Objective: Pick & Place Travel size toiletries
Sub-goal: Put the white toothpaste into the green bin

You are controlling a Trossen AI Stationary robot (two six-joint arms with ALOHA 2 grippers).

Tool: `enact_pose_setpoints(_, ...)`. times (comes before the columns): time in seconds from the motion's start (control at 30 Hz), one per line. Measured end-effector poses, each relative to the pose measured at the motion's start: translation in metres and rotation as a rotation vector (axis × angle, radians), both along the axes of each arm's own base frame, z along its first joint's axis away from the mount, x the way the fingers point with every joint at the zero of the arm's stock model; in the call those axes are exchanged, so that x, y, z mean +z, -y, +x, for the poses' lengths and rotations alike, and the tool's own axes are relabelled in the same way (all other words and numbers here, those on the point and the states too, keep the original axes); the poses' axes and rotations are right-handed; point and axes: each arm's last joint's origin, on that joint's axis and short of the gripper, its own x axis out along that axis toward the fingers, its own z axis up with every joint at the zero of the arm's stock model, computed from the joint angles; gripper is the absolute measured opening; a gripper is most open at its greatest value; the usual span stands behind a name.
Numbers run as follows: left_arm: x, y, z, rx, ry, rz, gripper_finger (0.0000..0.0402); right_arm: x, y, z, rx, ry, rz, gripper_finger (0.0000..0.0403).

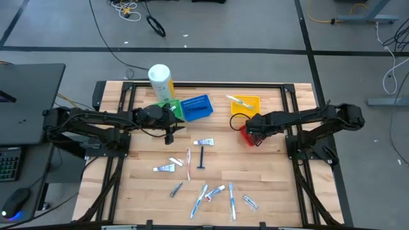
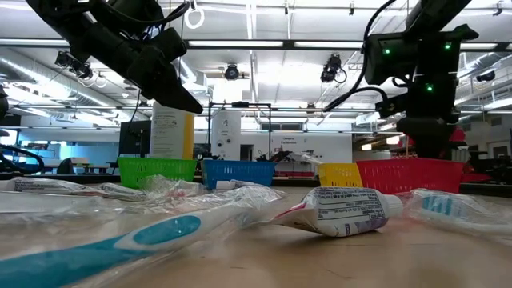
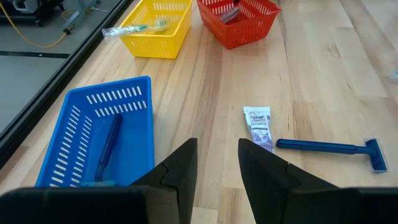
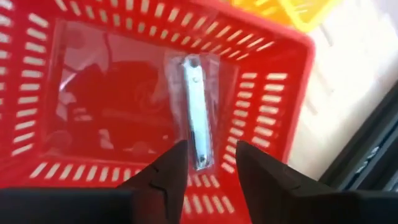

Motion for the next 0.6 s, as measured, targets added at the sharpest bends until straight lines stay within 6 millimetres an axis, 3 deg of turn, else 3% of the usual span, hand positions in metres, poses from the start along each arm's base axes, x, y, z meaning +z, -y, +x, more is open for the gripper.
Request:
enact_pose_setpoints(0.13,0.000,0.000,0.000,0.000,0.000,0.000,0.0123,0.009,0.001,0.007,-0.004,0.039,0.026,0.0144)
enact_pose_setpoints(0.3,0.000,0.000,0.000,0.002,0.003,0.005,0.0123,0.035,0.003,0.025,0.062,0.132,0.014,0.0145)
enact_pose_setpoints(0.6,0.001,0.000,0.000,0.003,0.008,0.005,0.0123,0.055,0.006,0.064,0.193,0.502,-0.034,0.0145)
